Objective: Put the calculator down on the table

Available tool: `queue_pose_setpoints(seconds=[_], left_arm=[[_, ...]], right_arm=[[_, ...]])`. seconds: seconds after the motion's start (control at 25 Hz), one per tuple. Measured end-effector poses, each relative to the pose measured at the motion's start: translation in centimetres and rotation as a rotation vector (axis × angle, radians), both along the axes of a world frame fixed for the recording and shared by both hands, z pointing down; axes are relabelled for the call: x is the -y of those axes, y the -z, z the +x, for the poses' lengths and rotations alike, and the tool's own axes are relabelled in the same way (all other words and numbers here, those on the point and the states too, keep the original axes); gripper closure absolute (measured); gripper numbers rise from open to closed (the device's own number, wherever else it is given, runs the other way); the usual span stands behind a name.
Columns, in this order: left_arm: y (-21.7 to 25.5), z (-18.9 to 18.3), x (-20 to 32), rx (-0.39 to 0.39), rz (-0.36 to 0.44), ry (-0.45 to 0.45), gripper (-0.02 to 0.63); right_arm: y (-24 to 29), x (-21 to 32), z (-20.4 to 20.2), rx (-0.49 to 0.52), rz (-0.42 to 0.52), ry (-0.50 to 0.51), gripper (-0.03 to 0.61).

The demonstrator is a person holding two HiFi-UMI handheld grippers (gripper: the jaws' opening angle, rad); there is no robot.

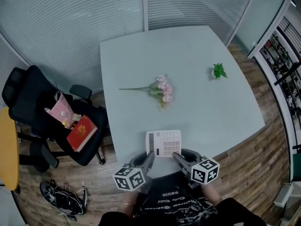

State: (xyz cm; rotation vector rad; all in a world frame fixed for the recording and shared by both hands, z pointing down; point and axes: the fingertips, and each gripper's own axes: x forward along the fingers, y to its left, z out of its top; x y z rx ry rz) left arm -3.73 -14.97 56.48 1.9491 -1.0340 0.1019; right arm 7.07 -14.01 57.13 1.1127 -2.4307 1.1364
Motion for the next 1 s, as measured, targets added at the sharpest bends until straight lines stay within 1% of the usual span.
queue_pose_setpoints(seconds=[0.16,0.32,0.44,0.64,0.72,0.84,1.0], left_arm=[[0.6,-1.4,0.6,0.033,-0.014,0.094,0.532],[1.0,-2.8,1.2,0.052,-0.018,0.168,0.531],[1.1,-3.5,1.9,0.047,-0.024,0.229,0.529],[0.5,-4.5,3.3,0.024,-0.035,0.335,0.529],[0.1,-4.8,4.0,0.037,-0.032,0.356,0.531],[-0.3,-5.5,5.3,0.075,-0.01,0.36,0.531],[-1.5,-6.6,7.1,0.099,-0.034,0.373,0.531]], right_arm=[[0.2,1.7,-1.4,0.01,-0.026,0.11,0.44],[0.6,3.3,-2.8,0.005,-0.023,0.207,0.439],[0.9,4.8,-3.6,-0.017,-0.016,0.264,0.439],[0.6,7.2,-4.7,-0.045,-0.003,0.329,0.437],[0.0,8.2,-5.1,-0.059,-0.006,0.346,0.437],[-1.1,9.8,-6.0,-0.064,-0.023,0.353,0.434],[-2.3,11.7,-7.1,-0.064,-0.057,0.362,0.434]])
